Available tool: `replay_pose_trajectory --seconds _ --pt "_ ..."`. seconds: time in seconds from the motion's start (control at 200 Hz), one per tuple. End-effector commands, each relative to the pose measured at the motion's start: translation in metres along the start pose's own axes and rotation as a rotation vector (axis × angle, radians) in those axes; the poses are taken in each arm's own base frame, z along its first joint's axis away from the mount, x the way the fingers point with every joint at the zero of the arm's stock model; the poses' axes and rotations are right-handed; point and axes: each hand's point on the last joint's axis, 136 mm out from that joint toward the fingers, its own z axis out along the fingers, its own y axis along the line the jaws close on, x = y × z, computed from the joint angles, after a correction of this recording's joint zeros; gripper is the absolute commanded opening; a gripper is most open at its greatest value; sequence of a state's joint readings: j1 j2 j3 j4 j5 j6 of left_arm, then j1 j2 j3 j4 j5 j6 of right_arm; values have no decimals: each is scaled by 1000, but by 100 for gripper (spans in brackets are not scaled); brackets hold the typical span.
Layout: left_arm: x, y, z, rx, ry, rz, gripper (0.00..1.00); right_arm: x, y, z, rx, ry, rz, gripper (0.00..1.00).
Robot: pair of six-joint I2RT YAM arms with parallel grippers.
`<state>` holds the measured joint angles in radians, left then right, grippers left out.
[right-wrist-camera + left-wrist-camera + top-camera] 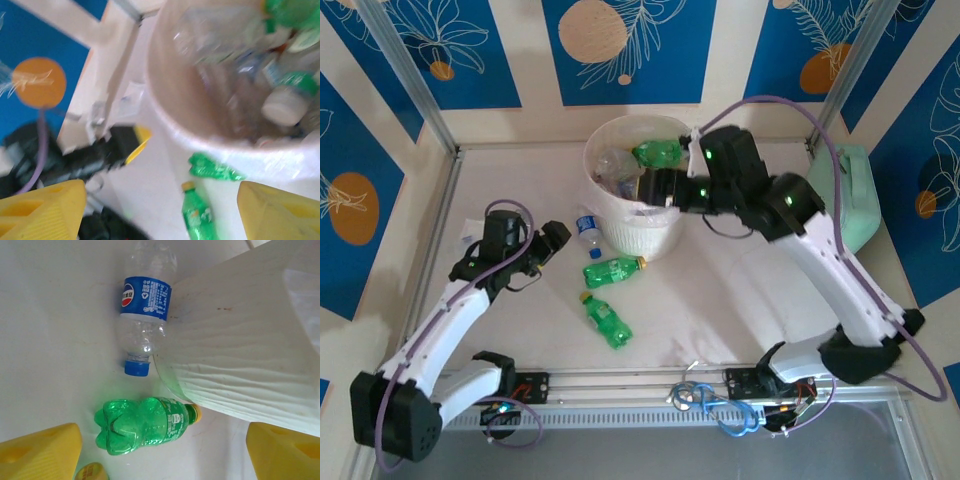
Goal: Put the plastic bottles in the bin
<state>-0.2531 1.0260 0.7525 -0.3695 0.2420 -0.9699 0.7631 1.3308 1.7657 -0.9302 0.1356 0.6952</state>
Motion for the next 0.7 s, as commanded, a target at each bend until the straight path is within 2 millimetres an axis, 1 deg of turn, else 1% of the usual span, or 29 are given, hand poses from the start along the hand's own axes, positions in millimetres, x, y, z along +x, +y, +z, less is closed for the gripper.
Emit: replay_pose_trajectory --seconds 0.0,0.16,0.255,0.31,0.45,0.535,0.6,0.695 --pt "-12 -21 11 83 1 -9 83 24 3 -7 5 -19 -58 79" --pt "-19 -19 42 65 34 -18 79 73 3 -5 -21 28 -62 79" --pt "-29 -15 58 26 23 1 79 91 -3 -2 -14 53 -41 79" --pt "-36 -13 67 3 20 14 79 99 -6 0 -11 68 -30 79" --pt "-54 -10 91 1 24 21 80 110 -7 6 -4 90 -24 79" --pt "-63 -3 105 -24 28 19 81 112 -7 6 -5 91 -24 79" --pt "-68 0 116 -37 45 28 81 113 -6 7 -7 91 -21 79" --pt "-71 -2 131 -44 82 40 81 115 -6 9 -16 93 -17 79"
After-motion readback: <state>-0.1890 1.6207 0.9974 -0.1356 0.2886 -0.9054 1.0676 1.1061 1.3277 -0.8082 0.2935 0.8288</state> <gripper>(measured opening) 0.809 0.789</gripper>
